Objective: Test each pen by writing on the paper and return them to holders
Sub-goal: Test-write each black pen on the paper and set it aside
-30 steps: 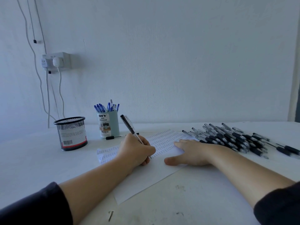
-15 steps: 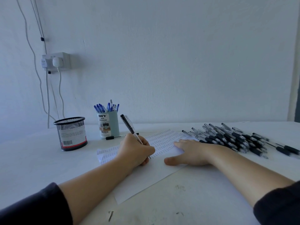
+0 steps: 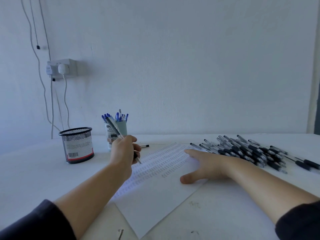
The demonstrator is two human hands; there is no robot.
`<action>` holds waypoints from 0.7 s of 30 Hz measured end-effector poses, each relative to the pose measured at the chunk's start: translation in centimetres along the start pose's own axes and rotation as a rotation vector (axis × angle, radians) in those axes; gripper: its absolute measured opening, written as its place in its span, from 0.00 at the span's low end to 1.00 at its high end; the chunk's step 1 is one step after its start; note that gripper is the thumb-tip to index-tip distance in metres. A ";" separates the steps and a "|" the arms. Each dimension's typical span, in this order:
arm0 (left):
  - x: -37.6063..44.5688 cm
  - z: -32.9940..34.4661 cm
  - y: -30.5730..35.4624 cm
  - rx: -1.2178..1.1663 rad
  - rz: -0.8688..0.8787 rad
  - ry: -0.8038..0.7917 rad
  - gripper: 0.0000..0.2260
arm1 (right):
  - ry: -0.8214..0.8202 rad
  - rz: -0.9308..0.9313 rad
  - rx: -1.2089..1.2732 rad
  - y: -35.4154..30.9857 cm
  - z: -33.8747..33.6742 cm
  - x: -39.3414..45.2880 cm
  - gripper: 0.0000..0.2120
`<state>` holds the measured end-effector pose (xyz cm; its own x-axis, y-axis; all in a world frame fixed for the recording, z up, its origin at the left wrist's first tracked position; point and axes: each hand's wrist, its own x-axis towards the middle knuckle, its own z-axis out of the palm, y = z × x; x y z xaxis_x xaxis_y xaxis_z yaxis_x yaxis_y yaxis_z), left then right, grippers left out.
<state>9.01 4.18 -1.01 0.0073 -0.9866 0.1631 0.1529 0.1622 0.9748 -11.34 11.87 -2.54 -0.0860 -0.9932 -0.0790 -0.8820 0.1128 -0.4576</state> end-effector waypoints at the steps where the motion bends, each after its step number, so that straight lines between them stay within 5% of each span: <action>1: 0.0 0.0 0.0 0.000 0.014 -0.008 0.04 | 0.000 -0.007 0.020 0.0 0.0 0.0 0.55; 10: -0.4 0.1 0.1 -0.020 0.030 -0.022 0.08 | 0.078 -0.068 0.323 0.0 -0.4 0.2 0.39; 18: -0.9 0.1 0.0 -0.004 0.027 -0.051 0.07 | 0.354 -0.085 0.405 0.3 -0.8 0.3 0.09; 21: -1.0 0.1 0.0 -0.029 0.010 -0.024 0.07 | 0.409 -0.093 0.406 0.4 -1.0 0.2 0.10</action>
<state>8.87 5.19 -1.19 -0.0151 -0.9842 0.1767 0.1814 0.1711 0.9684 -12.14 11.64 -1.89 -0.2600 -0.9214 0.2889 -0.6532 -0.0525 -0.7553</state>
